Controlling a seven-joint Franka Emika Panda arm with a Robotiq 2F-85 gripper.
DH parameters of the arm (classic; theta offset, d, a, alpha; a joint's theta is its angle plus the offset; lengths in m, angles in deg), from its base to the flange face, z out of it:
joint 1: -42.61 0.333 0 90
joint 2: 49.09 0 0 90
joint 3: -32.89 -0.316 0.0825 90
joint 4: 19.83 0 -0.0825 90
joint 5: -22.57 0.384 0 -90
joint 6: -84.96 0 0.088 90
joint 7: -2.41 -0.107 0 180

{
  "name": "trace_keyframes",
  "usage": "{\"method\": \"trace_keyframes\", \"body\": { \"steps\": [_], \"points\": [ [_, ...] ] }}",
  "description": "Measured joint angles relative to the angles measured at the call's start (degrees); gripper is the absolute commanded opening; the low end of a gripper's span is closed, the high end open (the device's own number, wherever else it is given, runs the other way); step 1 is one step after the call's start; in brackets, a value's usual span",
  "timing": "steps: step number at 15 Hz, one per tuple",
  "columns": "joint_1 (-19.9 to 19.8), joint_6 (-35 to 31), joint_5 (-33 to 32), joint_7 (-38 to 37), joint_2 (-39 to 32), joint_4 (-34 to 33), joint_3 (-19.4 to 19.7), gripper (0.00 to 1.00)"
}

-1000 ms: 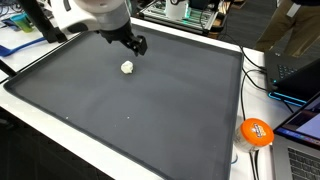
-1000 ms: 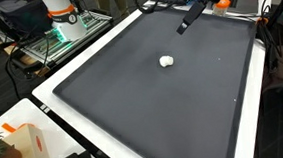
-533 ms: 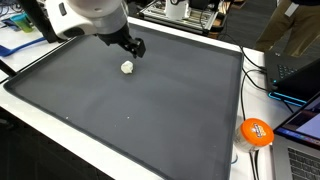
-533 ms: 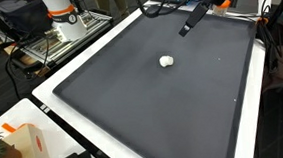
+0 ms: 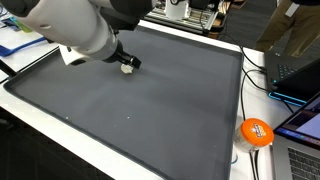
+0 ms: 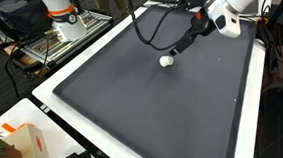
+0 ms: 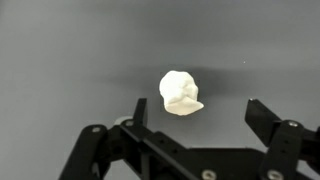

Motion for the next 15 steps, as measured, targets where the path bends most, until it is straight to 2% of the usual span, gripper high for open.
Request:
{"method": "trace_keyframes", "body": {
  "steps": [6, 15],
  "points": [
    [-4.1, 0.0, 5.7, 0.2, -3.3, -4.3, -0.2, 1.0],
    [-4.4, 0.5, 6.1, -1.0, -4.5, -6.3, -0.2, 1.0]
  ]
}}
